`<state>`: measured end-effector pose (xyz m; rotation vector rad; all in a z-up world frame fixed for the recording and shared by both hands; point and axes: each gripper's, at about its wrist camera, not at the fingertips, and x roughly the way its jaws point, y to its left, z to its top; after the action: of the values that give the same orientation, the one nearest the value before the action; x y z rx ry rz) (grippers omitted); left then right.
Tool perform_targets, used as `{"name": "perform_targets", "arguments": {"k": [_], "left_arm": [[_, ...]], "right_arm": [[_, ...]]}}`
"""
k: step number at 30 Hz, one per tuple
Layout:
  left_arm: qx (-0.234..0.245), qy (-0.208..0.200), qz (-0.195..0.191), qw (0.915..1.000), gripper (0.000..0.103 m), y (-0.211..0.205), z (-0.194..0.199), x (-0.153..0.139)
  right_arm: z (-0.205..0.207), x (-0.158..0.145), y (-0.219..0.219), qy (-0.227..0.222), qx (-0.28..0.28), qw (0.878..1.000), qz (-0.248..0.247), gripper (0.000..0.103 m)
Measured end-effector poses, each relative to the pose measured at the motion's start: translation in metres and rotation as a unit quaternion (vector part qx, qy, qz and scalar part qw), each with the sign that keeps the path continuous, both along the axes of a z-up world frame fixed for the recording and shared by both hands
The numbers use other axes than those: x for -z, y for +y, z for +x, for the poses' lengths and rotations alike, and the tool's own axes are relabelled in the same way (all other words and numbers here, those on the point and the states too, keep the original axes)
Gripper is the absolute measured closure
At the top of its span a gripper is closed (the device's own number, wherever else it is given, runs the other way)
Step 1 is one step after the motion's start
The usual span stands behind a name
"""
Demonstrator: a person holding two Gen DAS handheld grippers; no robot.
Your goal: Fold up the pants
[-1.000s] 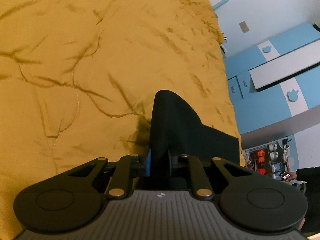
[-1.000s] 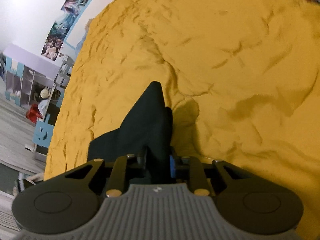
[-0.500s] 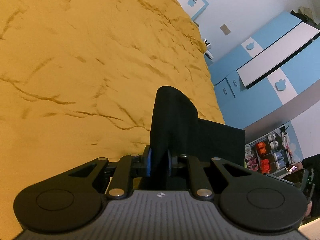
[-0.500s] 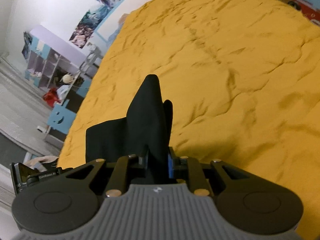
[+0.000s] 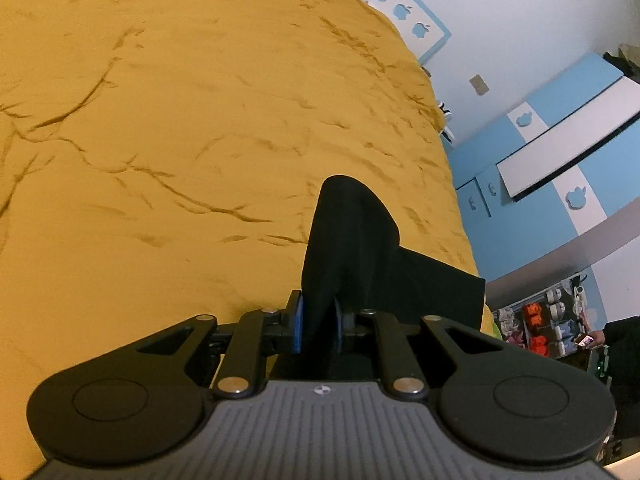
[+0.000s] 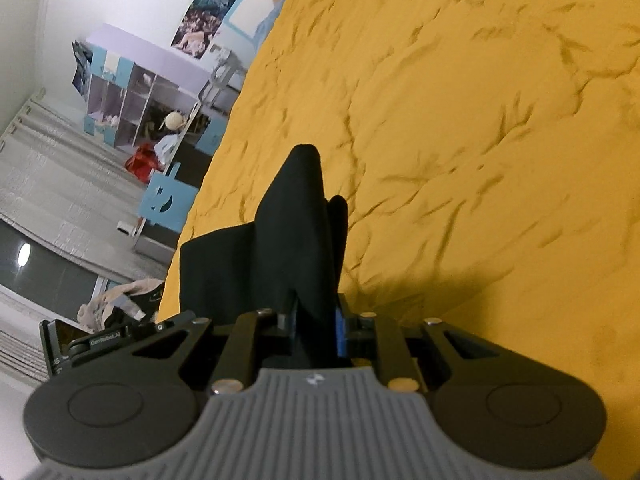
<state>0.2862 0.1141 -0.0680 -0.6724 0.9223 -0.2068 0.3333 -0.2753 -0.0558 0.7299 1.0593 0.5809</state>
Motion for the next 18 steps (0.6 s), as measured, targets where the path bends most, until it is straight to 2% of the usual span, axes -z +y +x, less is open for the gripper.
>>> {"name": "perform_targets", "arguments": {"k": [11, 18], "left_arm": [[-0.006, 0.044, -0.011, 0.9990, 0.087, 0.026, 0.032, 0.065], [-0.019, 0.089, 0.002, 0.9958, 0.087, 0.032, 0.046, 0.106]], "right_arm": [[0.029, 0.050, 0.013, 0.049, 0.008, 0.999, -0.018, 0.091], [0.045, 0.085, 0.011, 0.076, 0.011, 0.996, -0.035, 0.091]]}}
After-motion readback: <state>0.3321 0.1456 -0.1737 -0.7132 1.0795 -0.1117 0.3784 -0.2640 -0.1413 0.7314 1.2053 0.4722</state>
